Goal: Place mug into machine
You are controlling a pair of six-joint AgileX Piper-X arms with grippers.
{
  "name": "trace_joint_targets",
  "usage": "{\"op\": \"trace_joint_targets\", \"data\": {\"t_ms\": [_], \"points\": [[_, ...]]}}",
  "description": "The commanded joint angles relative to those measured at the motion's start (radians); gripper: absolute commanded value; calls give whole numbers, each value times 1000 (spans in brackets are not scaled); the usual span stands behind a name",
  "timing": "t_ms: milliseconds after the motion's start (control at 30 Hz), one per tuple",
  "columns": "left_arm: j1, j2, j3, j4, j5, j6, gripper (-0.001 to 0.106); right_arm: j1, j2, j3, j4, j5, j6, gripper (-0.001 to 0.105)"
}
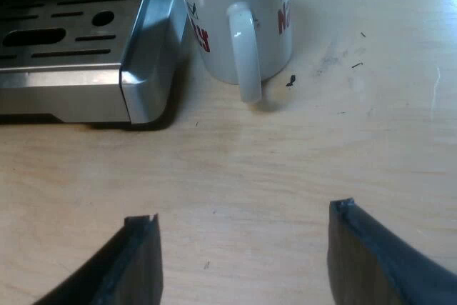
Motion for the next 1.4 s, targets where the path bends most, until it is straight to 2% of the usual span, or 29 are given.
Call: {"op": "trace_joint_targets", "data": {"t_ms": [33,333,600,800,933,1100,1200,1233,1400], "points": [[2,-37,-2,-9,-1,-11,79,-4,-45,-5,-8,0,-9,52],[0,-32,-2,-9,-1,-11,79,-4,-45,-14,-8,0,-9,52],[-64,38,-68,-9,22,-11,79,-4,-22,-72,-7,52,-9,52],[-143,140,-130,-19,47,-11,79,-2,56,-143,-7,45,-9,52],[-199,195,-152,-77,67,-11,79,-2,117,-201,-7,35,-9,52],[-270,244,-159,-134,76,-11,79,-2,193,-268,-7,-31,-12,52],[-319,269,-159,-150,90,-11,79,-2,247,-312,-7,-64,-36,52],[-379,306,-159,-179,106,-11,79,-2,269,-323,-7,-79,-53,52],[-471,367,-159,-243,133,-11,79,-2,341,-358,-7,-122,-74,52]]}}
